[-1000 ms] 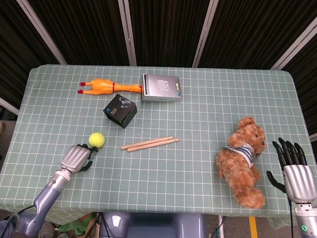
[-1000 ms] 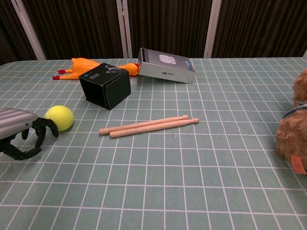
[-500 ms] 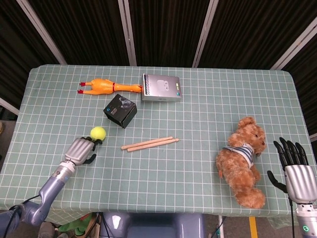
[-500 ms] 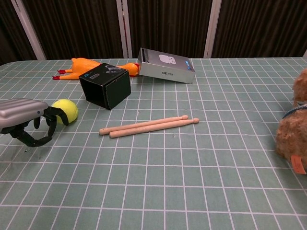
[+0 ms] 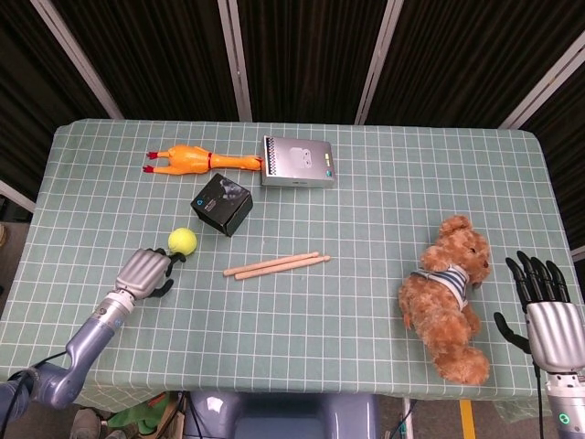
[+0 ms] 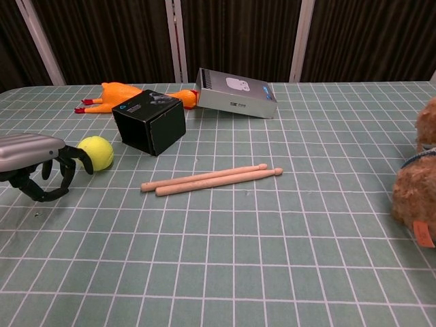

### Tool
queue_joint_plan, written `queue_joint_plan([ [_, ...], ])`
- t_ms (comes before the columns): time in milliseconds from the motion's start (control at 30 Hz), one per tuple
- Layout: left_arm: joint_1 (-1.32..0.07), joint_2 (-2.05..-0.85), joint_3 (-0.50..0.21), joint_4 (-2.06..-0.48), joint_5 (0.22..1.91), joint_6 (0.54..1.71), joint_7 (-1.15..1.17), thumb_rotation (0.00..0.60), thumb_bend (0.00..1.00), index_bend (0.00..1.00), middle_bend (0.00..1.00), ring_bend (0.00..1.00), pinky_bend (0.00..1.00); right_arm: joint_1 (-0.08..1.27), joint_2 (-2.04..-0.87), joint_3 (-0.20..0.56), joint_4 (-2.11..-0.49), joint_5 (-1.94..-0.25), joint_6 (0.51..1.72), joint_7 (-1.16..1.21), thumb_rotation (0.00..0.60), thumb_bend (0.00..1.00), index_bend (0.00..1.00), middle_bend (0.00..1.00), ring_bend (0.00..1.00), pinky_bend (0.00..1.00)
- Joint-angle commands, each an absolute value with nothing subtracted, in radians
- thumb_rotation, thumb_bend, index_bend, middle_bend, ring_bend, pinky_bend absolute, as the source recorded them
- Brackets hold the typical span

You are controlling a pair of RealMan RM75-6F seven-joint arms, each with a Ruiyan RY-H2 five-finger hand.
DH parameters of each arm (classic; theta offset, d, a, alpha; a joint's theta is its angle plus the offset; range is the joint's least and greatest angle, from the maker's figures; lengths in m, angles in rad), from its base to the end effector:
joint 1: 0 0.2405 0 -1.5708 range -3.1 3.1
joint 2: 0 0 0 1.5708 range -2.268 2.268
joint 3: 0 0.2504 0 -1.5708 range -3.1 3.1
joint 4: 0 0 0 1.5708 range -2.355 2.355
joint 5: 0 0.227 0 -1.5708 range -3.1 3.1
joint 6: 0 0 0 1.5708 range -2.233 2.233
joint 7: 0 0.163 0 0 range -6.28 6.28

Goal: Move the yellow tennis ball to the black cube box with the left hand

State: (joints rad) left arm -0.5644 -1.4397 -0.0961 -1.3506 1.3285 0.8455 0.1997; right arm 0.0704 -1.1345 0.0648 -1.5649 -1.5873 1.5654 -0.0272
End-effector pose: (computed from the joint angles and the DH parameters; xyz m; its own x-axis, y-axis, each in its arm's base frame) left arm -0.2495 0.3339 -0.0186 0.5742 0.3558 0.7374 0.8137 -0.3478 -0.4658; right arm -0.3041 -0.1993 0.1492 0.4463 0.0914 0.8902 -0.8881 -0.0771 0.4532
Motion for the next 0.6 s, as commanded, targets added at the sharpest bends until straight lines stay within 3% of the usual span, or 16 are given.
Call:
queue_joint_plan([
  [33,-0.568,-1.415,-0.09,-1.371,1.292,0.811,0.194,0.6,0.41,0.29,0.53,0.35,0.47,0.07,-1.138,0.064,-1.563,-1.588,1.565,-0.031,0.6,0.34,0.0,0.0,0.0,0.01],
  [600,-0.634,-1.448,-0.129,-1.303,1.152,0.754,0.271,0.6,0.42,0.27,0.54,0.36,0.46,0.071,-1.141,0.072,-1.553,-1.584,1.573,-0.021,0.6,0.34,0.0,0.0,0.0,0.01],
])
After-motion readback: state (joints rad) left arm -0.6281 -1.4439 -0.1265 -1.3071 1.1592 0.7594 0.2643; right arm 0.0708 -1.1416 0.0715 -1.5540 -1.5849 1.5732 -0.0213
